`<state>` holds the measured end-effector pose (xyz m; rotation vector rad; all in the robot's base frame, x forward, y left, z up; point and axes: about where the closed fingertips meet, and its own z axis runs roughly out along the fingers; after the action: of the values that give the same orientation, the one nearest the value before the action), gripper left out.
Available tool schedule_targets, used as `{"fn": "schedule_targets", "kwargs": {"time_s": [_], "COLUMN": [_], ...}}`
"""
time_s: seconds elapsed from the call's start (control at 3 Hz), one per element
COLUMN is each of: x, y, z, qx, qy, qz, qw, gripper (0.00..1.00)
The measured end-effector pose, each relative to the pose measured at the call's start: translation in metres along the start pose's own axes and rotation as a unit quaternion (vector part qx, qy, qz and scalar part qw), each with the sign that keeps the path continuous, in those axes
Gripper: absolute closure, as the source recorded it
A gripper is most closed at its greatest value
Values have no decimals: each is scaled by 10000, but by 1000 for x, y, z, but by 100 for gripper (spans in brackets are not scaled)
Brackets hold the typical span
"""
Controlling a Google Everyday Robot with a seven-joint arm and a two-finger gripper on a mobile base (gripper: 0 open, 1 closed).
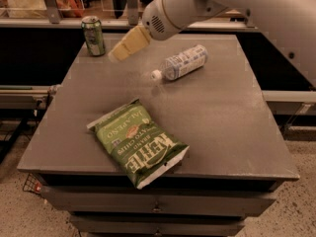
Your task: Pick green can
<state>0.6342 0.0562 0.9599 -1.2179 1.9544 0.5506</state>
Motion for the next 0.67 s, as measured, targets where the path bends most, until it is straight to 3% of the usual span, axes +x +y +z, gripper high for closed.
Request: {"fn": "schedule_targets", "kwargs": {"time_s": [0.33,0.67], "x": [-16,-34], "y": [-20,-35], "z": [61,104], "qx": [-89,17], "qy": [-456,-728], "qz": [258,363], "qw": [9986,9967], "gripper": [0,0]}}
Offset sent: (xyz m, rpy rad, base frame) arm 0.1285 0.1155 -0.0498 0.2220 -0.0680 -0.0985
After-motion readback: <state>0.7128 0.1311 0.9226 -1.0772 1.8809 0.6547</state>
